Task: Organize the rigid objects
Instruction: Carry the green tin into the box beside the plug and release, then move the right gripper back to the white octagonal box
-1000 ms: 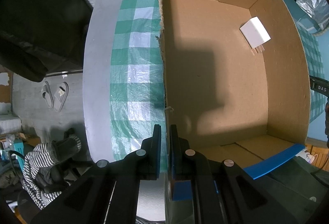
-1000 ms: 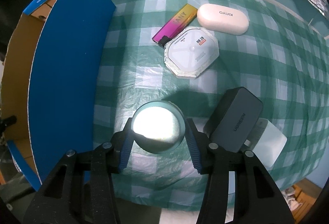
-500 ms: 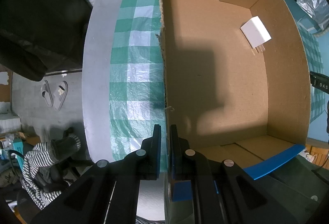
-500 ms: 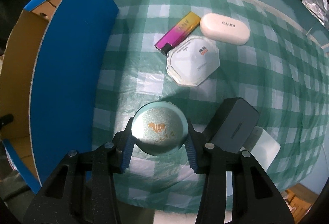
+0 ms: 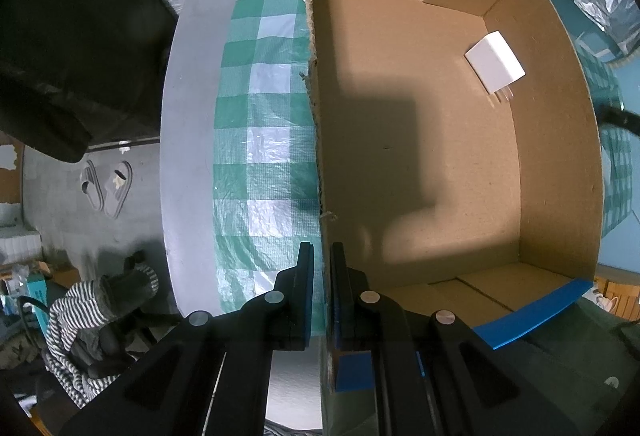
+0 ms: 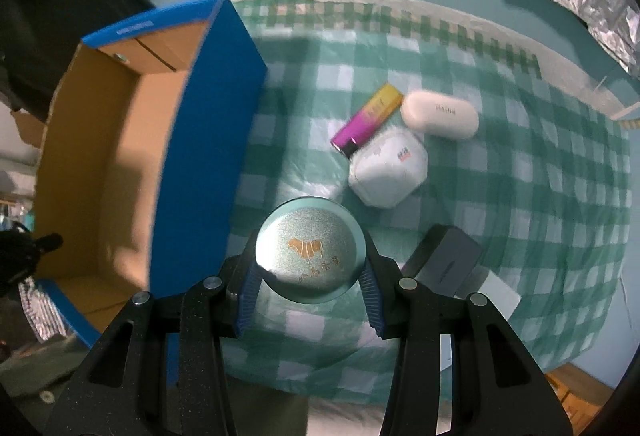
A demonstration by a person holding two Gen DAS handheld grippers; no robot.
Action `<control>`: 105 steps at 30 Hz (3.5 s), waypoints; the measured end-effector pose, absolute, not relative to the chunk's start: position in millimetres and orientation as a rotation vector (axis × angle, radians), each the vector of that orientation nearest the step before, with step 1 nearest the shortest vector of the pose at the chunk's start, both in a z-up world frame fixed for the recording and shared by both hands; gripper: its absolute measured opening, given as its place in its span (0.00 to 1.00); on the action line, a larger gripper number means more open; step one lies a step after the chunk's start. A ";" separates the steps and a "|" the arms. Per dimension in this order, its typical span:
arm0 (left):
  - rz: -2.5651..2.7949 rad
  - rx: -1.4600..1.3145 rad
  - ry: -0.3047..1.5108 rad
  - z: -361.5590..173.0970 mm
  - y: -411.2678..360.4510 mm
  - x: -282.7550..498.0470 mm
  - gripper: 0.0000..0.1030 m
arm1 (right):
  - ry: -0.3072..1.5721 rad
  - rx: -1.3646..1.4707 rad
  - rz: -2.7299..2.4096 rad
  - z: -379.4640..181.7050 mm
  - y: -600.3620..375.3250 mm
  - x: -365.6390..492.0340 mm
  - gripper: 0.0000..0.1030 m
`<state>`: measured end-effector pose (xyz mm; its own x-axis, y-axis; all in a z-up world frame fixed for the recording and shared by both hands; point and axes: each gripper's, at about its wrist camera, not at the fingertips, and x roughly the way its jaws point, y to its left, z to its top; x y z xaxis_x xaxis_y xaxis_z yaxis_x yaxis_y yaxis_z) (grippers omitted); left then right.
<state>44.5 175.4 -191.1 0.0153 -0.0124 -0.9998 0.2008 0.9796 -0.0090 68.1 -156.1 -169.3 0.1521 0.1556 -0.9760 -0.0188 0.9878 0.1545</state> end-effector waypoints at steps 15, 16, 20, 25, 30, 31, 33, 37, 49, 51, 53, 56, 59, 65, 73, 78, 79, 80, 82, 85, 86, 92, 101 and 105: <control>-0.166 0.154 1.547 -190.7 172.8 45.5 0.08 | 1.340 0.065 0.231 -120.6 -130.9 109.0 0.42; -0.165 0.154 1.547 -190.5 172.5 45.8 0.08 | 1.337 0.061 0.237 -118.3 -129.2 111.6 0.43; -0.162 0.153 1.548 -190.2 171.8 46.5 0.08 | 1.321 0.045 0.267 -109.4 -120.3 122.7 0.43; -0.162 0.154 1.547 -190.1 171.4 46.8 0.08 | 1.305 0.022 0.313 -102.9 -104.7 139.5 0.43; -0.161 0.153 1.548 -189.8 170.8 47.0 0.08 | 1.293 -0.024 0.353 -101.0 -85.7 155.1 0.43; -0.161 0.152 1.548 -189.9 171.1 46.9 0.08 | 1.293 -0.032 0.361 -102.2 -81.6 158.8 0.43; -0.161 0.152 1.548 -189.9 171.5 46.9 0.08 | 1.298 -0.046 0.371 -106.2 -74.1 165.9 0.43; -0.162 0.153 1.547 -190.0 171.6 46.8 0.08 | 1.313 -0.068 0.383 -117.3 -61.7 177.8 0.43; -0.164 0.149 1.549 -188.5 172.7 45.3 0.08 | 1.397 -0.120 0.368 -161.5 -41.5 194.2 0.42; -0.165 0.149 1.549 -187.8 172.6 44.9 0.08 | 1.408 -0.122 0.359 -167.5 -40.2 196.3 0.42; -0.164 0.148 1.549 -188.2 172.5 45.1 0.08 | 1.426 -0.114 0.349 -174.8 -39.8 198.5 0.42; -0.164 0.147 1.549 -187.9 172.6 45.5 0.08 | 1.440 -0.093 0.338 -181.8 -41.0 200.1 0.43; -0.162 0.148 1.550 -188.7 172.9 45.9 0.08 | 1.437 -0.098 0.333 -184.0 -38.9 200.6 0.42; -0.163 0.146 1.551 -189.3 172.4 46.1 0.08 | 1.437 -0.102 0.334 -183.9 -37.8 200.1 0.43; -0.164 0.151 1.552 -189.3 172.4 45.8 0.08 | 1.434 -0.072 0.325 -178.8 -42.7 200.9 0.45; -0.165 0.154 1.552 -189.7 172.2 45.9 0.08 | 1.404 -0.045 0.326 -160.3 -51.7 193.8 0.52; -0.165 0.155 1.552 -190.2 172.6 46.2 0.08 | 1.398 -0.043 0.326 -156.6 -52.9 192.2 0.54; -0.166 0.156 1.552 -190.1 172.7 45.9 0.08 | 1.388 -0.041 0.326 -151.9 -54.4 191.0 0.55; -0.166 0.158 1.552 -190.3 172.5 45.5 0.08 | 1.373 -0.033 0.324 -145.3 -56.9 187.3 0.55; -0.167 0.163 1.552 -190.8 172.4 45.5 0.08 | 1.360 -0.026 0.321 -135.7 -63.0 183.1 0.55; -0.167 0.163 1.551 -191.1 172.3 45.4 0.08 | 1.357 -0.025 0.318 -132.8 -65.1 181.8 0.55; -0.167 0.164 1.552 -191.2 172.1 45.5 0.08 | 1.340 0.002 0.290 -118.6 -82.6 171.0 0.56; -0.168 0.170 1.555 -191.4 171.2 47.1 0.08 | 1.345 0.033 0.221 -117.2 -119.5 152.4 0.61; -0.168 0.173 1.556 -191.4 170.6 47.5 0.08 | 1.361 0.058 0.185 -123.0 -137.7 144.3 0.61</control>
<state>47.5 170.6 -191.4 0.0088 0.0023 -1.0000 0.2152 0.9766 0.0041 144.3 -137.7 -123.0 0.1958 0.1660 -0.9665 -0.0983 0.9839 0.1491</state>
